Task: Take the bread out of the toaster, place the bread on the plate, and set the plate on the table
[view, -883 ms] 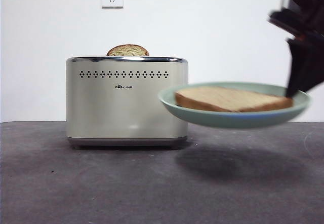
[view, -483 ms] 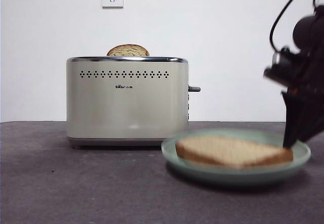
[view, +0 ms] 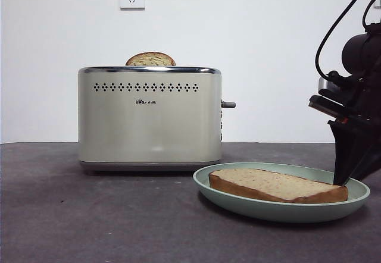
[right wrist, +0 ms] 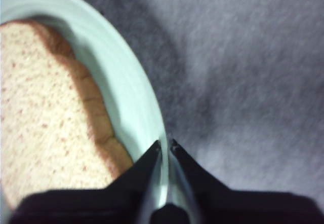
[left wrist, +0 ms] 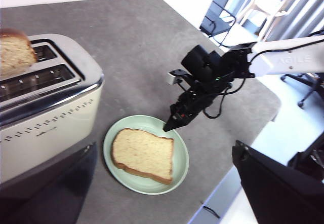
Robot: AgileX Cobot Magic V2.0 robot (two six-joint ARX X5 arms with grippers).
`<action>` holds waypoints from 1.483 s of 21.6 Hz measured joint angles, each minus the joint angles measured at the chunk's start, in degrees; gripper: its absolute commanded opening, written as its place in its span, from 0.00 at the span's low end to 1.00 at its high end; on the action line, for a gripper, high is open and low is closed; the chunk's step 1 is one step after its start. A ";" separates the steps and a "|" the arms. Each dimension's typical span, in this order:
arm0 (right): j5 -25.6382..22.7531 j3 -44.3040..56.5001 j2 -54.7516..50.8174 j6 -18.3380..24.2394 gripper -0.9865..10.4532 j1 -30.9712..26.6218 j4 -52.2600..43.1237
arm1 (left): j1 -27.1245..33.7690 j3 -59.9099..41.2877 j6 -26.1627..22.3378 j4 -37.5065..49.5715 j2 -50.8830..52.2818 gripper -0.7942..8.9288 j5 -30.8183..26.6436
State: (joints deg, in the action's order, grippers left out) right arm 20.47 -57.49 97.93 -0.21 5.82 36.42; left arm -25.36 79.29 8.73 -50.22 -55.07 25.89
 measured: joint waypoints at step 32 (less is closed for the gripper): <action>11.08 -2.78 -47.43 -2.38 0.08 1.79 12.61 | -0.39 -1.77 -4.72 -5.25 -1.33 0.07 -20.70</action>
State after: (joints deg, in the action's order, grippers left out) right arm 31.55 -60.27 50.50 -2.59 7.62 49.04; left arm -25.76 77.52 4.01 -55.46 -56.40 5.19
